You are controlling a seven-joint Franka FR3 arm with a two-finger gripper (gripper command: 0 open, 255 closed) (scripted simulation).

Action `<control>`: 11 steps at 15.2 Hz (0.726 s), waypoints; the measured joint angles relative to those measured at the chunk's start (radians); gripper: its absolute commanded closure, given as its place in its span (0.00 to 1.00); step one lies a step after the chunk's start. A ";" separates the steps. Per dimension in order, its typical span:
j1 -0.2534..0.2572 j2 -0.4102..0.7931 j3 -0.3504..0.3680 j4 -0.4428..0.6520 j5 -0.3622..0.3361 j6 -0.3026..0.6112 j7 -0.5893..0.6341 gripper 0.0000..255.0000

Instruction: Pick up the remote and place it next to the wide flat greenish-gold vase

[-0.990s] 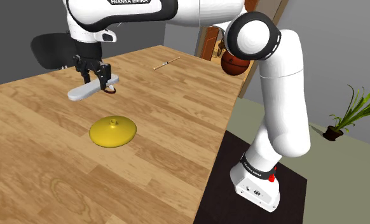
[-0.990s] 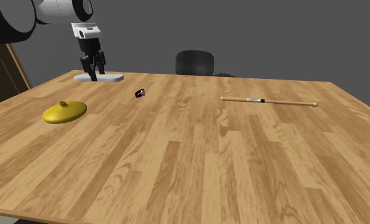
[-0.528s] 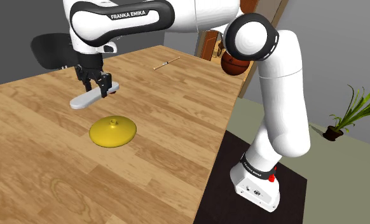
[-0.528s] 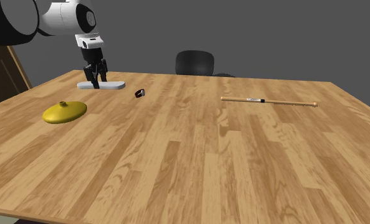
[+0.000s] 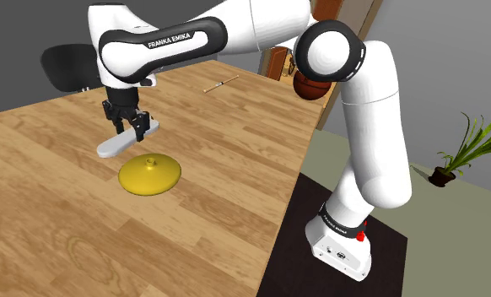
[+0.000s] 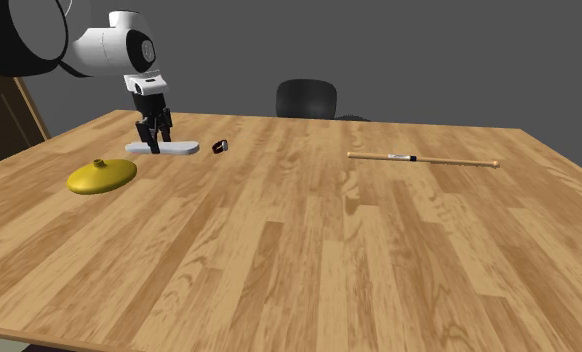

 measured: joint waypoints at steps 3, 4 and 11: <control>0.001 0.015 -0.002 -0.016 -0.003 0.030 0.002 1.00; 0.001 0.016 -0.002 -0.018 -0.004 0.033 0.003 1.00; 0.001 0.018 -0.002 -0.018 -0.004 0.036 0.003 0.00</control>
